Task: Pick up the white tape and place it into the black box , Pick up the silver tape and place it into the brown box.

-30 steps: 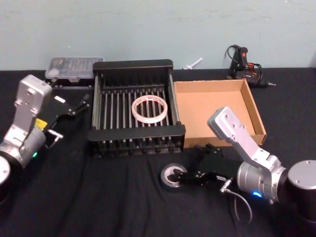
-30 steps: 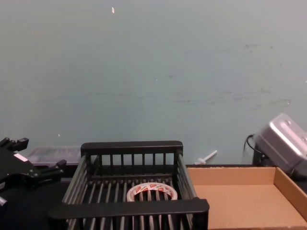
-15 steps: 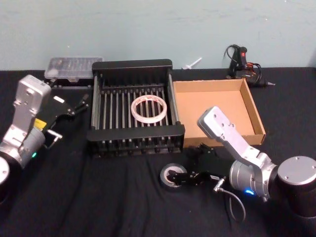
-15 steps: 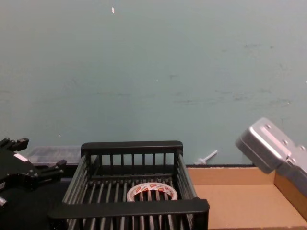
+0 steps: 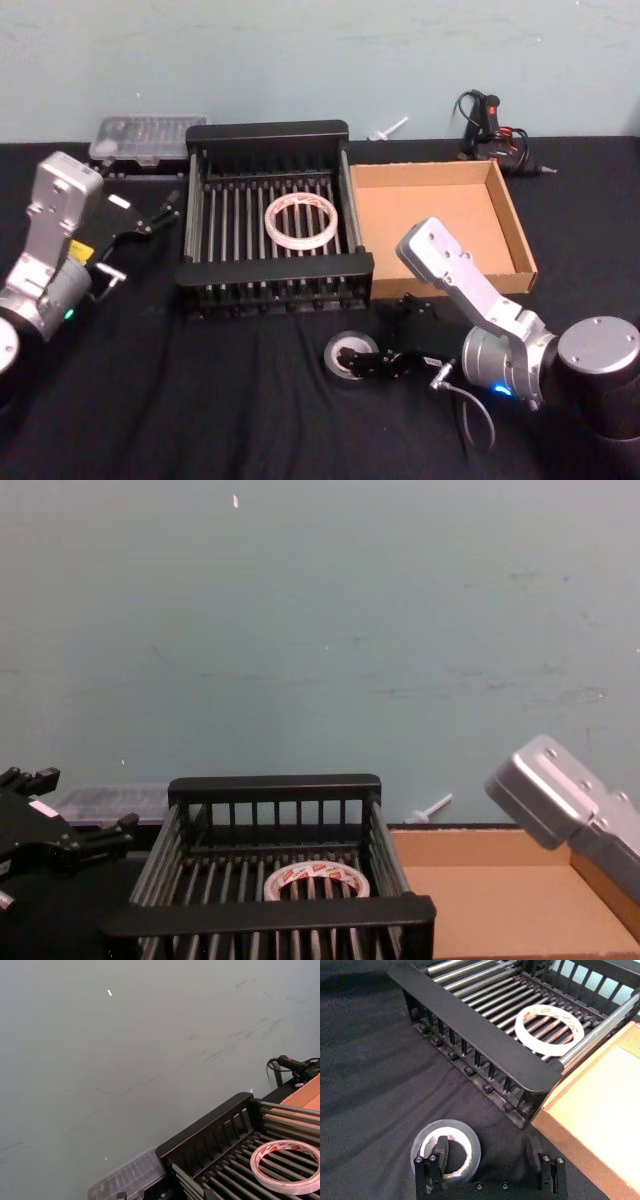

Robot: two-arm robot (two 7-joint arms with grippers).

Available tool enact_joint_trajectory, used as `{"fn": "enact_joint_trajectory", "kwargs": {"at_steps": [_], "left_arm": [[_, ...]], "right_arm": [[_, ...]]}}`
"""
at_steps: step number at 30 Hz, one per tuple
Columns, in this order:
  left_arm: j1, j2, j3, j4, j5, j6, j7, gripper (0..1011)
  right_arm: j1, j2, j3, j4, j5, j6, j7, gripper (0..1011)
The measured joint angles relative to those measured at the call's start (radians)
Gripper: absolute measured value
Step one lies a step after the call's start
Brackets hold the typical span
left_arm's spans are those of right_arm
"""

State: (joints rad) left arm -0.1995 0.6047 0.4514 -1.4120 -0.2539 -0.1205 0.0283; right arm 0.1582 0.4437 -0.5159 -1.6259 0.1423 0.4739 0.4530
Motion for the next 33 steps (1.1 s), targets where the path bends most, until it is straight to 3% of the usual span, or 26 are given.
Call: {"fn": "enact_joint_trajectory", "kwargs": {"at_steps": [13,19,27,30,33], "left_arm": [[0.0,0.0,0.0,0.0,0.0,0.0,0.0,1001],[0.0,0.0,0.0,0.0,0.0,0.0,0.0,1001],[0.0,0.0,0.0,0.0,0.0,0.0,0.0,1001],[0.0,0.0,0.0,0.0,0.0,0.0,0.0,1001],[0.0,0.0,0.0,0.0,0.0,0.0,0.0,1002]], "right_arm": [[0.0,0.0,0.001,0.001,-0.001,-0.001,0.0,981],[0.0,0.0,0.001,0.0,0.0,-0.001,0.001,862],[0.0,0.001,0.001,-0.001,0.0,-0.001,0.0,622],[-0.001,0.001,0.001,-0.001,0.0,-0.001,0.0,490],[-0.001,0.001,0.001,-0.001,0.0,-0.001,-0.001,430]]}}
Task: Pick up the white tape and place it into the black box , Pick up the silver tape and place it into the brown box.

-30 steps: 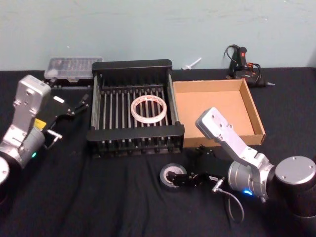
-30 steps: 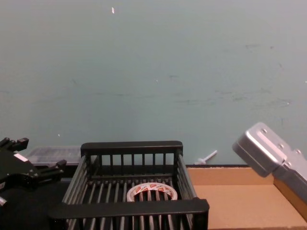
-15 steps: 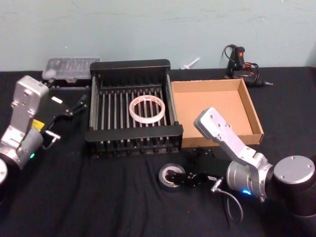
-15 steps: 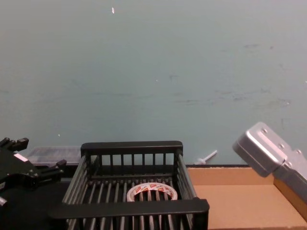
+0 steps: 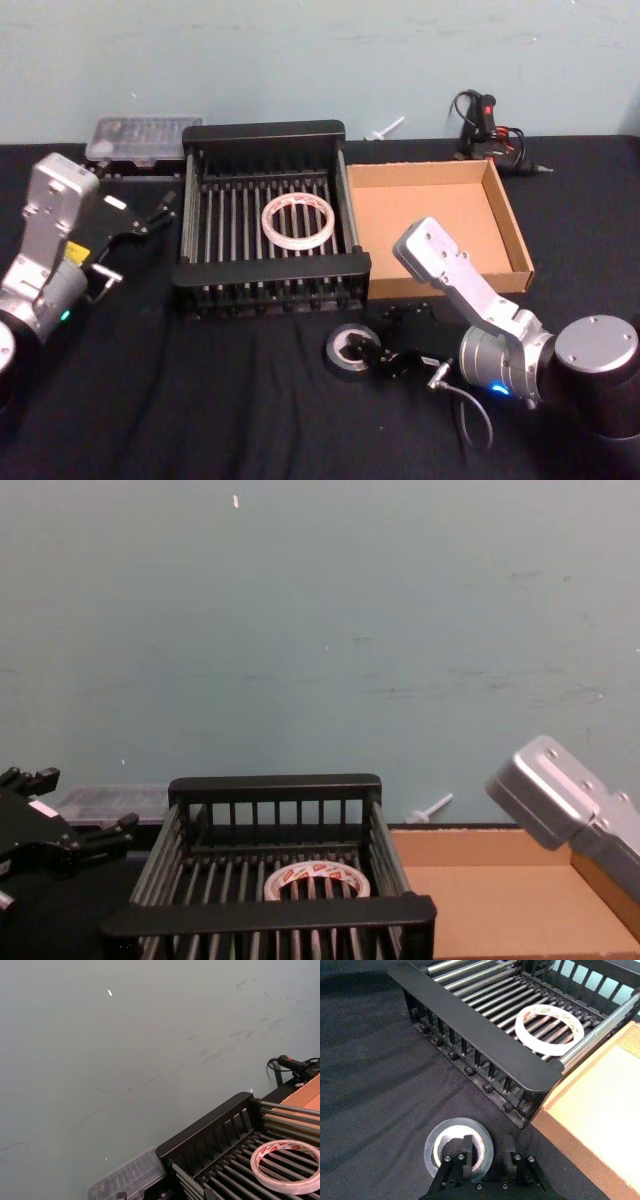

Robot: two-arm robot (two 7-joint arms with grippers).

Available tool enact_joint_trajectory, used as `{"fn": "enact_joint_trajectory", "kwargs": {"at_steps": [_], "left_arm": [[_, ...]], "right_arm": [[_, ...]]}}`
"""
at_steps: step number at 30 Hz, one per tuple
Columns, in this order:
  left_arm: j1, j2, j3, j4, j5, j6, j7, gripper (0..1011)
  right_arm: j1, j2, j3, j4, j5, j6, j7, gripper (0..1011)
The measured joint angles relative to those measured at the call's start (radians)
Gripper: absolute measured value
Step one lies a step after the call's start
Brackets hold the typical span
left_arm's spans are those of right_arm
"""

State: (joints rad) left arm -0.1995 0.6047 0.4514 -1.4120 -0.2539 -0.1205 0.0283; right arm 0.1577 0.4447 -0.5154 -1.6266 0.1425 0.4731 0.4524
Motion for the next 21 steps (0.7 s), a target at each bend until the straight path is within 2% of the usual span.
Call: {"fn": "enact_joint_trajectory", "kwargs": {"at_steps": [1,3,4,5,9,21], "left_arm": [[0.0,0.0,0.0,0.0,0.0,0.0,0.0,1001],[0.0,0.0,0.0,0.0,0.0,0.0,0.0,1001],[0.0,0.0,0.0,0.0,0.0,0.0,0.0,1001],[0.0,0.0,0.0,0.0,0.0,0.0,0.0,1001],[0.0,0.0,0.0,0.0,0.0,0.0,0.0,1001],[0.0,0.0,0.0,0.0,0.0,0.0,0.0,1001]], "right_arm": [[0.0,0.0,0.0,0.0,0.0,0.0,0.0,417],[0.0,0.0,0.0,0.0,0.0,0.0,0.0,307],[0.0,0.0,0.0,0.0,0.0,0.0,0.0,307],[0.0,0.0,0.0,0.0,0.0,0.0,0.0,246],[0.0,0.0,0.0,0.0,0.0,0.0,0.0,159],[0.0,0.0,0.0,0.0,0.0,0.0,0.0,157]]}}
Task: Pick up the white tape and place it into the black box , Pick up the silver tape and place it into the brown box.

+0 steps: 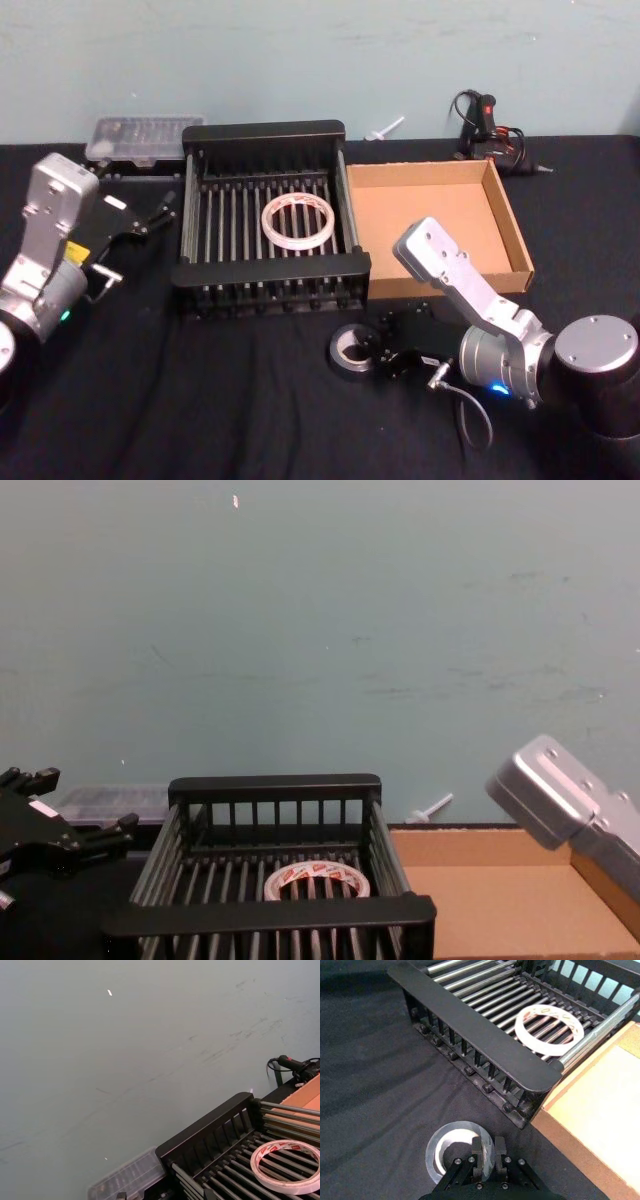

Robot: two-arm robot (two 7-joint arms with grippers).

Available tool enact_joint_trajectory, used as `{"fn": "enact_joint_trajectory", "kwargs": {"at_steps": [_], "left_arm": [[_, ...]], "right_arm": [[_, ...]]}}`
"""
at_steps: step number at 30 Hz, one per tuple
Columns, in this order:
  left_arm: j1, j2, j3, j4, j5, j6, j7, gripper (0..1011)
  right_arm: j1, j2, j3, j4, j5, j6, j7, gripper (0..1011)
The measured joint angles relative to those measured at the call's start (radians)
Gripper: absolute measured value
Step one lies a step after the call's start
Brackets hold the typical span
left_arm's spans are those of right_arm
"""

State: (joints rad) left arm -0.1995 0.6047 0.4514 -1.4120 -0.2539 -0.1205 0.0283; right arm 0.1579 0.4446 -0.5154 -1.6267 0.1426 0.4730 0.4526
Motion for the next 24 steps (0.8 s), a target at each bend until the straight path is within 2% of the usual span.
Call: {"fn": "enact_joint_trajectory", "kwargs": {"at_steps": [3,4,14,19,22,24], "left_arm": [[0.0,0.0,0.0,0.0,0.0,0.0,0.0,1001],[0.0,0.0,0.0,0.0,0.0,0.0,0.0,1001],[0.0,0.0,0.0,0.0,0.0,0.0,0.0,1001],[0.0,0.0,0.0,0.0,0.0,0.0,0.0,1001],[0.0,0.0,0.0,0.0,0.0,0.0,0.0,1001],[0.0,0.0,0.0,0.0,0.0,0.0,0.0,1001]], "right_arm": [[-0.001,0.002,0.001,-0.001,0.002,-0.011,0.006,157],[-0.005,0.011,0.006,-0.007,0.008,-0.036,0.018,157],[-0.03,0.061,0.032,-0.047,0.054,-0.145,0.062,158],[-0.047,0.095,0.063,-0.08,0.096,-0.209,0.076,157],[-0.053,0.104,0.078,-0.092,0.111,-0.228,0.074,157],[-0.06,0.116,0.103,-0.109,0.131,-0.249,0.058,157]]}}
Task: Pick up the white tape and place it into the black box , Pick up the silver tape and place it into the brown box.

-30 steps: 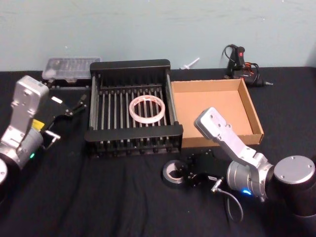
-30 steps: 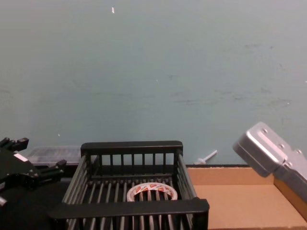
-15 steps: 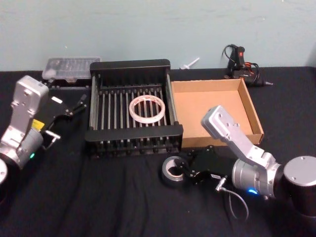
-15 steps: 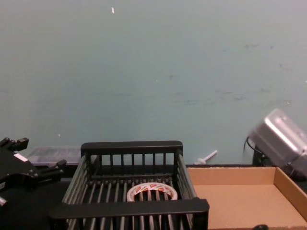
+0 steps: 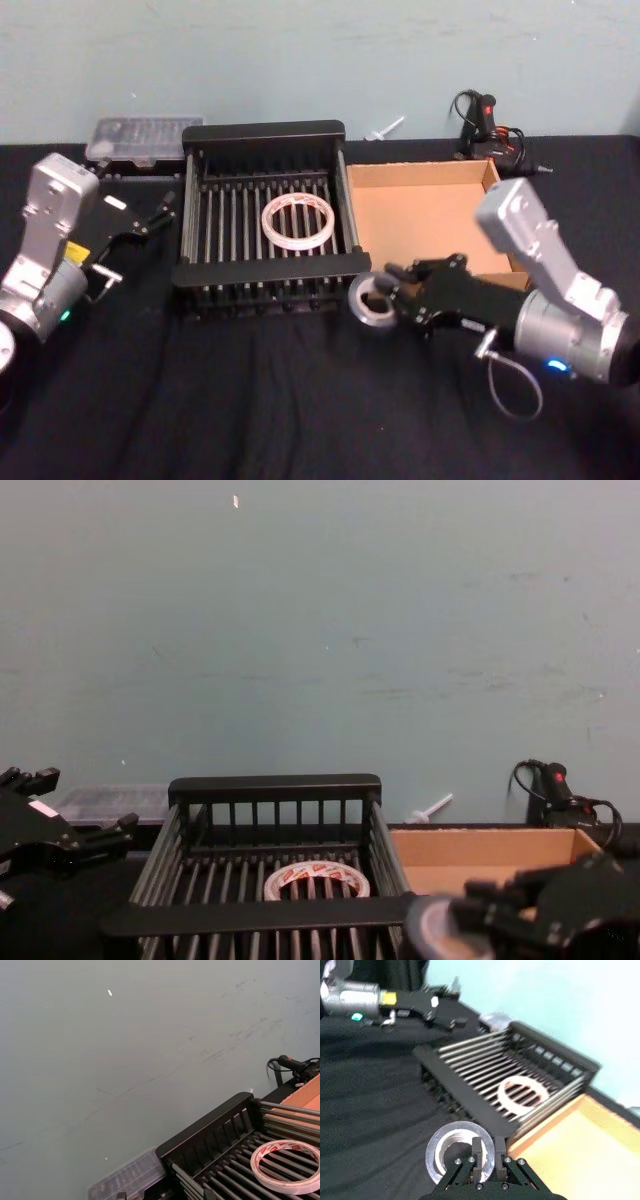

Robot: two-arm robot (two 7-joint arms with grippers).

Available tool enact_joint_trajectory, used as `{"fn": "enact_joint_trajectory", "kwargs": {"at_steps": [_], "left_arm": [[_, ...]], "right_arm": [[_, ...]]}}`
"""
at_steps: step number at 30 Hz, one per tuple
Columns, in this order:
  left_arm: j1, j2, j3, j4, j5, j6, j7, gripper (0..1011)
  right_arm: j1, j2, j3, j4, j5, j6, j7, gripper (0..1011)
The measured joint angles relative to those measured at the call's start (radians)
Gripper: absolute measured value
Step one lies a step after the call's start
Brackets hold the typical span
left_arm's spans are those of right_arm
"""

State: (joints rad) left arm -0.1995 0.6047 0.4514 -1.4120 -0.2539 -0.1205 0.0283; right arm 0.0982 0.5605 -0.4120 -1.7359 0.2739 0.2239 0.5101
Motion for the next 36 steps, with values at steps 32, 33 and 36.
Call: {"fn": "enact_joint_trajectory", "kwargs": {"at_steps": [32,33,36], "left_arm": [[0.0,0.0,0.0,0.0,0.0,0.0,0.0,1001],[0.0,0.0,0.0,0.0,0.0,0.0,0.0,1001],[0.0,0.0,0.0,0.0,0.0,0.0,0.0,1001]], "right_arm": [[0.223,-0.177,0.11,0.244,-0.036,0.045,-0.23,157],[0.235,-0.186,0.109,0.262,-0.039,0.047,-0.231,157],[0.282,-0.222,0.103,0.344,-0.051,0.052,-0.235,157]]}}
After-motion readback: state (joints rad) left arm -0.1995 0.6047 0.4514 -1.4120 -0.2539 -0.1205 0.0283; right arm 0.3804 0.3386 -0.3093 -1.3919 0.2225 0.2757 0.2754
